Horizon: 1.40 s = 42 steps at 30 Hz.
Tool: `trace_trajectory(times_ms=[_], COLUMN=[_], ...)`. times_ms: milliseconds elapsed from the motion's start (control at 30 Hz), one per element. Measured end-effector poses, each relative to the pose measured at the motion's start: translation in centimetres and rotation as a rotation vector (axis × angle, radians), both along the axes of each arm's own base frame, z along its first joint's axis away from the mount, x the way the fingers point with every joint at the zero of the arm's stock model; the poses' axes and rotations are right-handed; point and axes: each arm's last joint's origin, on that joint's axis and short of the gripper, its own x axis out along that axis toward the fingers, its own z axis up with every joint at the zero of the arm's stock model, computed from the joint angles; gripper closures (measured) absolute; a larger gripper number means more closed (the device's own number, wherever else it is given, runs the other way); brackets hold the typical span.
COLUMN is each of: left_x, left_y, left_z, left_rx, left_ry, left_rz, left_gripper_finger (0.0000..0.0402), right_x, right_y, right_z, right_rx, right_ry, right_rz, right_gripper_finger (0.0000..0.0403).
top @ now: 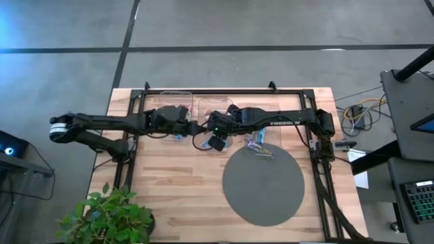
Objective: Pick and place Granola Bars by type
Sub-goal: Put the red snack bar into the left transparent bin
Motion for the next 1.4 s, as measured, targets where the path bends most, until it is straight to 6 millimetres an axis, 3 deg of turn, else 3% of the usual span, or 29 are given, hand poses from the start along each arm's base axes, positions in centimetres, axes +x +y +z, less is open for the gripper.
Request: trace_trajectory(times_ms=[300,833,1400], left_x=[1.4,1.9,1.8], left_y=[0.4,0.6,0.4], left_z=[-1.3,-0.9,-1.1], left_rx=[-0.008,0.03,0.025], left_ry=[0.023,-0.036,-0.018], left_rz=[0.017,-0.003,-0.06], left_gripper_finger=[0.0218,0.0221,0.0276], right_x=[0.3,0.3,0.3], right_y=[0.1,0.4,0.9], right_z=[0.2,0.2,0.2], right_rx=[-0.003,0.0,-0.007], right_ry=[-0.032,-0.035,-0.03], right_rz=[0.001,0.011,0.03], right_gripper_finger=[0.031,0.0309,0.0309])
